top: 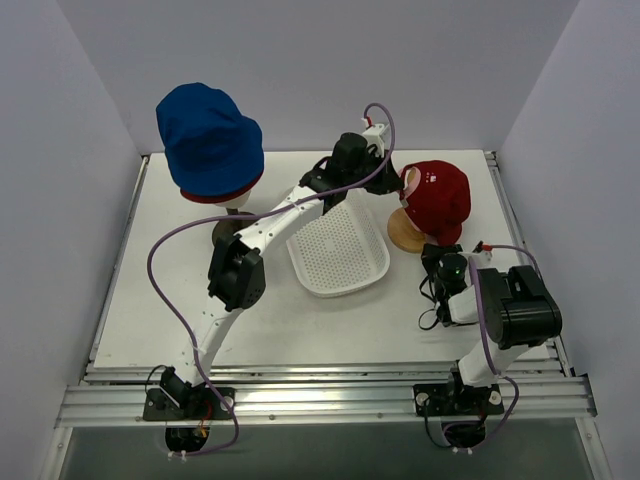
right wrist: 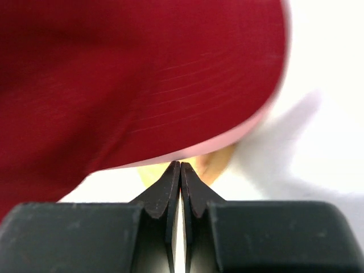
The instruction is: Stack the hats
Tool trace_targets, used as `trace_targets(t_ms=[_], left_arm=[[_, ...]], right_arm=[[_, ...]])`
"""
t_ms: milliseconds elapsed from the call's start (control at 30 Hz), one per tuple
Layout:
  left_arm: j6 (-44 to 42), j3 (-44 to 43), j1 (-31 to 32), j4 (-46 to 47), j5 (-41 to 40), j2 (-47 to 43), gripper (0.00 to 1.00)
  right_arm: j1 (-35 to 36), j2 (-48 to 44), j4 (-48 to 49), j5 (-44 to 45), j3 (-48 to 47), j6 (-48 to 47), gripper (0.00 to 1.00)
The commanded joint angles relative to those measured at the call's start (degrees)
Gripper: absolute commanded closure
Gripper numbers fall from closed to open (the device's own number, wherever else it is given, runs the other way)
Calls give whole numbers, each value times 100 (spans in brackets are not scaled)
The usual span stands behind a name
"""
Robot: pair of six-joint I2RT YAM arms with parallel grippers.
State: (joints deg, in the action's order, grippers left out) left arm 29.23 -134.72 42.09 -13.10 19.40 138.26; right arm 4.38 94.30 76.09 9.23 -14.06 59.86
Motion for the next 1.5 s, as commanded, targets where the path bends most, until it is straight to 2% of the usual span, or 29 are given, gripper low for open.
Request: trace_targets(t_ms=[0, 433, 567, 900, 1000, 1233, 1367, 1433, 1467], left_arm=[[-163, -2, 37, -8, -94, -431, 98], [-331, -204, 37, -245, -305, -475, 98], [-409, -336, 37, -368, -497, -466, 98], [-585, -1223, 19, -861, -754, -212, 98], [-603, -1233, 19, -764, -683, -212, 98], [-542, -1022, 36, -589, -516, -185, 97], [-524, -723, 45, -465, -481, -255, 96], [-568, -670, 37, -500, -516, -264, 96], [-585, -653, 37, -526, -551, -264, 96]], right_arm=[[-192, 193, 2366, 149, -18, 9, 100], [-403, -184, 1883, 61, -79, -88, 100], [-710, -193, 1786, -79, -123, -97, 100], [-711, -456, 1725, -553, 167, -140, 100], [-702, -912, 1155, -730, 220, -334, 98], [-579, -2652, -1162, -581, 326, -773, 82], [-596, -3898, -2474, -563, -173, -966, 77], [-623, -4103, -3254, -764, -551, -1290, 70], [-692, -4060, -3546, -861, -1058, -1414, 67]])
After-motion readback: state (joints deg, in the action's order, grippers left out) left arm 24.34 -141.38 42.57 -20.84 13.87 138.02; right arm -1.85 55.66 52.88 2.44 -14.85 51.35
